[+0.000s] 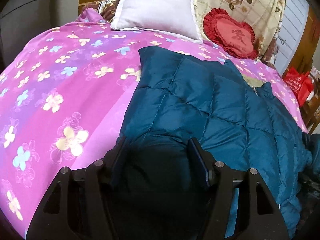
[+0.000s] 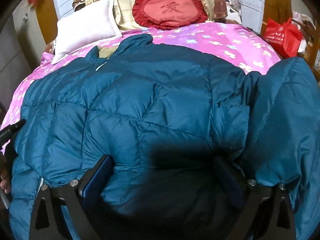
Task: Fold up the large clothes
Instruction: 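Move the right tool to the other sleeve cuff and grasp it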
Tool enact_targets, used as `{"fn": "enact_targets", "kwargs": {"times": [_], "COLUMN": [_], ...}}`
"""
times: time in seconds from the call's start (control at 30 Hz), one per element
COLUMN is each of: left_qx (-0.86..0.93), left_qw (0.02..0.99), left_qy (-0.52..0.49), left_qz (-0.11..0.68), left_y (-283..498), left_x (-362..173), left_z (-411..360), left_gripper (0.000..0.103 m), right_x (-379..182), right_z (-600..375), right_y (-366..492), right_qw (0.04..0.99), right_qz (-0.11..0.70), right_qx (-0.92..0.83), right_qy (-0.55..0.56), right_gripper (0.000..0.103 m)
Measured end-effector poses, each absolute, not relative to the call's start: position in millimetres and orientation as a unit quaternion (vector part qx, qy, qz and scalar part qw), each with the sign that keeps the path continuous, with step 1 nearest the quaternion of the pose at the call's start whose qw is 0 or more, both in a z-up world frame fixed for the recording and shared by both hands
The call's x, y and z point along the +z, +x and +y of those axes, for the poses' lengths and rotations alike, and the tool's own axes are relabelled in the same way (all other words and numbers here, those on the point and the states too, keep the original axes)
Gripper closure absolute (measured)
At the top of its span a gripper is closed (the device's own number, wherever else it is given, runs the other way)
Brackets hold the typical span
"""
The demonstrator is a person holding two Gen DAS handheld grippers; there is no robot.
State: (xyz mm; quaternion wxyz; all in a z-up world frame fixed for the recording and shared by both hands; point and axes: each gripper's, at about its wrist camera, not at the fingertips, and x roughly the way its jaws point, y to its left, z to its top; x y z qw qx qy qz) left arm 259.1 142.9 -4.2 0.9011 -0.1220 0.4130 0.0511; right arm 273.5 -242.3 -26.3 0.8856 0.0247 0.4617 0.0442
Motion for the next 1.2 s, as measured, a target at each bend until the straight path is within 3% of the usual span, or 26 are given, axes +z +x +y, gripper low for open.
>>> {"fn": "enact_targets", "kwargs": {"times": [0.27,0.43,0.53,0.6,0.83,1.1,1.17,1.2], "left_qx": [0.055,0.054,0.051,0.05,0.058,0.062,0.062,0.061], "left_qw": [0.898,0.898,0.898,0.897,0.897,0.897,0.897,0.897], "left_qy": [-0.155,-0.171,-0.183,-0.191,-0.195,-0.206,-0.208,-0.209], "left_qz": [0.408,0.401,0.397,0.395,0.393,0.387,0.386,0.386], "left_y": [237.4,222.1,213.6,210.5,193.7,189.2,189.1,189.1], "left_x": [-3.3,-2.0,-2.1,-1.8,-0.2,-0.9,-0.8,-1.0], "left_z": [153.0,157.3,161.2,162.4,161.1,162.5,162.9,163.2], "left_gripper": [0.042,0.042,0.042,0.042,0.042,0.042,0.042,0.042], "right_x": [28.0,38.5,47.8,40.3,-23.4,-41.9,-42.4,-41.5], "right_z": [-241.5,-309.8,-372.2,-420.5,-529.9,-494.3,-493.2,-492.9], "right_y": [145.2,71.2,37.0,16.0,-5.2,32.0,30.2,29.2], "right_qw": [0.931,0.939,0.932,0.909,0.853,0.861,0.861,0.865], "right_qz": [0.351,0.309,0.283,0.298,0.384,0.432,0.432,0.424], "right_qx": [0.044,-0.082,-0.214,-0.283,-0.243,-0.222,-0.23,-0.232], "right_qy": [0.093,0.125,0.073,0.07,0.255,0.147,0.138,0.135], "right_gripper": [0.006,0.007,0.007,0.007,0.007,0.001,0.006,0.02]}}
